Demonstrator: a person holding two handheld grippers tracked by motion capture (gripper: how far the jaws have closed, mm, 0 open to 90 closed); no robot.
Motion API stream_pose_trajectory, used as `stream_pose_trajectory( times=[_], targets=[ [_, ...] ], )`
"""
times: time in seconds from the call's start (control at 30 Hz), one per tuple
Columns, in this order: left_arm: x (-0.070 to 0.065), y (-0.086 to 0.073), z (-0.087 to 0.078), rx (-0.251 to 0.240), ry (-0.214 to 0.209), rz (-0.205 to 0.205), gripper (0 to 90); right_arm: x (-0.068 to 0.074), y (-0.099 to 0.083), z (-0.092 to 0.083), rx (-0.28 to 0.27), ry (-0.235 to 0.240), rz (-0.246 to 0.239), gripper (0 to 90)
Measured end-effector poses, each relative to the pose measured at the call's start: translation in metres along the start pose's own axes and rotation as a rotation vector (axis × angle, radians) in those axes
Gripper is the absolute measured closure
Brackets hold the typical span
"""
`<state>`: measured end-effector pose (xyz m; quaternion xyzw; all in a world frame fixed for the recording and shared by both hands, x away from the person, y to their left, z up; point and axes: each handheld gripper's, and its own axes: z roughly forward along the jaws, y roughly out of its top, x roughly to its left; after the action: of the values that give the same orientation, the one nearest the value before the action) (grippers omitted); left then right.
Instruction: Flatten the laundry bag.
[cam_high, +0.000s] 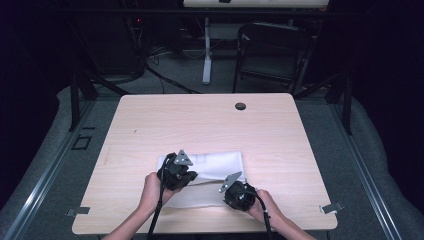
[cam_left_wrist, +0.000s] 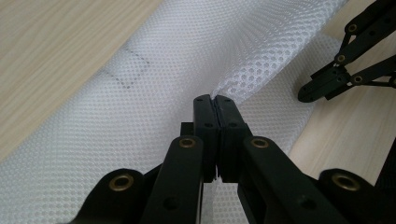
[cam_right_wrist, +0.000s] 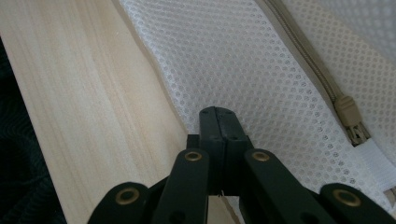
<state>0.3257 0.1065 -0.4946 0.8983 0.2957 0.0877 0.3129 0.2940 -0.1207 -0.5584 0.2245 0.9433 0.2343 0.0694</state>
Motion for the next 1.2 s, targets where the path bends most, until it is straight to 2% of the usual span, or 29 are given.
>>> stream_pose_trajectory(
  times=[0.23, 0.27, 0.4, 0.57, 0.67, 0.93, 1.2],
  targets=[
    [0.01, 0.014, -0.004, -0.004, 0.004, 0.014, 89.2, 0.0, 0.0, 0.0, 0.007, -0.005, -0.005, 90.0],
    [0.012, 0.016, -0.005, -0.011, 0.003, 0.002, 89.1, 0.0, 0.001, 0.0, 0.006, -0.006, -0.007, 90.0],
    [0.021, 0.024, -0.008, 0.016, 0.04, 0.007, 89.1, 0.0, 0.001, 0.0, 0.008, -0.003, -0.005, 90.0],
    [0.025, 0.034, -0.012, 0.018, 0.082, 0.019, 89.2, 0.0, 0.001, 0.0, 0.008, -0.003, -0.011, 90.0],
    [0.027, 0.04, -0.014, 0.026, 0.105, 0.04, 89.1, 0.0, 0.001, 0.0, 0.011, 0.002, -0.008, 90.0],
    [0.034, 0.055, -0.02, 0.019, 0.148, 0.053, 89.2, 0.0, 0.001, 0.0, 0.006, 0.021, 0.003, 90.0],
    [0.042, 0.063, -0.021, 0.011, 0.175, 0.051, 89.2, -0.002, 0.001, -0.001, 0.011, 0.039, 0.004, 90.0]
  ],
)
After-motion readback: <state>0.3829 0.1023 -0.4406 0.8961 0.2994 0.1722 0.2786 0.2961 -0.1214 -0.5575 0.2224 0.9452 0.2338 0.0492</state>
